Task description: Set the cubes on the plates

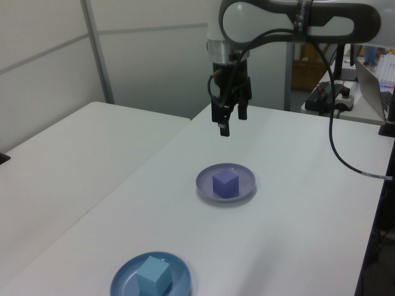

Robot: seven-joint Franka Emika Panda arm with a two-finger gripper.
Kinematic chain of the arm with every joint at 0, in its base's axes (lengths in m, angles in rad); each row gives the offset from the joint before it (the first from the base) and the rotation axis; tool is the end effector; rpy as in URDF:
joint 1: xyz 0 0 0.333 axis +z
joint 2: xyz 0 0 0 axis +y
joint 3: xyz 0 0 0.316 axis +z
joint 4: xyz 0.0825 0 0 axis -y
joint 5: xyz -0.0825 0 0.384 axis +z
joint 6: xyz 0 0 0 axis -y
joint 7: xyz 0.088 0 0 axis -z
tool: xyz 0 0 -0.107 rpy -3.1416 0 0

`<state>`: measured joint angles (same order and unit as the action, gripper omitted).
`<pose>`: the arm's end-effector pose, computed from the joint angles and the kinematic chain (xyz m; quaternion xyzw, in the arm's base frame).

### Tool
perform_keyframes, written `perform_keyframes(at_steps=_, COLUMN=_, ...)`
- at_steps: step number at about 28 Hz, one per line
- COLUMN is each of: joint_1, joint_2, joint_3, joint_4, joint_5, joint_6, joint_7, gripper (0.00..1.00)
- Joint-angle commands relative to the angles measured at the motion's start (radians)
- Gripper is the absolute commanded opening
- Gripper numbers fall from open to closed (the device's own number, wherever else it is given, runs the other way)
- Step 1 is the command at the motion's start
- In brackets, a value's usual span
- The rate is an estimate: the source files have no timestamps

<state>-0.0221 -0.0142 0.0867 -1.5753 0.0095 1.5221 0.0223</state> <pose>0.5437 0.0366 0.6260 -0.9996 -0.0213 0.0197 0.0033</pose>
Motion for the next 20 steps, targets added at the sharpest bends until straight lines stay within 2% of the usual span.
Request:
perform_keyframes(at_steps=1, joint_1=0.005, joint_2=0.005, joint_3=0.015, joint_4=0.003, joint_5=0.02, joint_6=-0.011, joint_7=-0.01, gripper=1.0)
perform_keyframes(at_steps=7, joint_1=0.013, joint_2=0.005, joint_3=0.036, joint_4=0.003, joint_5=0.02, joint_6=-0.016, joint_7=-0.01, gripper=1.0)
perform_keyframes(at_steps=20, joint_1=0.014, joint_2=0.007, joint_3=0.035, joint_4=0.001, joint_5=0.015, joint_6=-0.016, joint_7=-0.012, gripper=1.0)
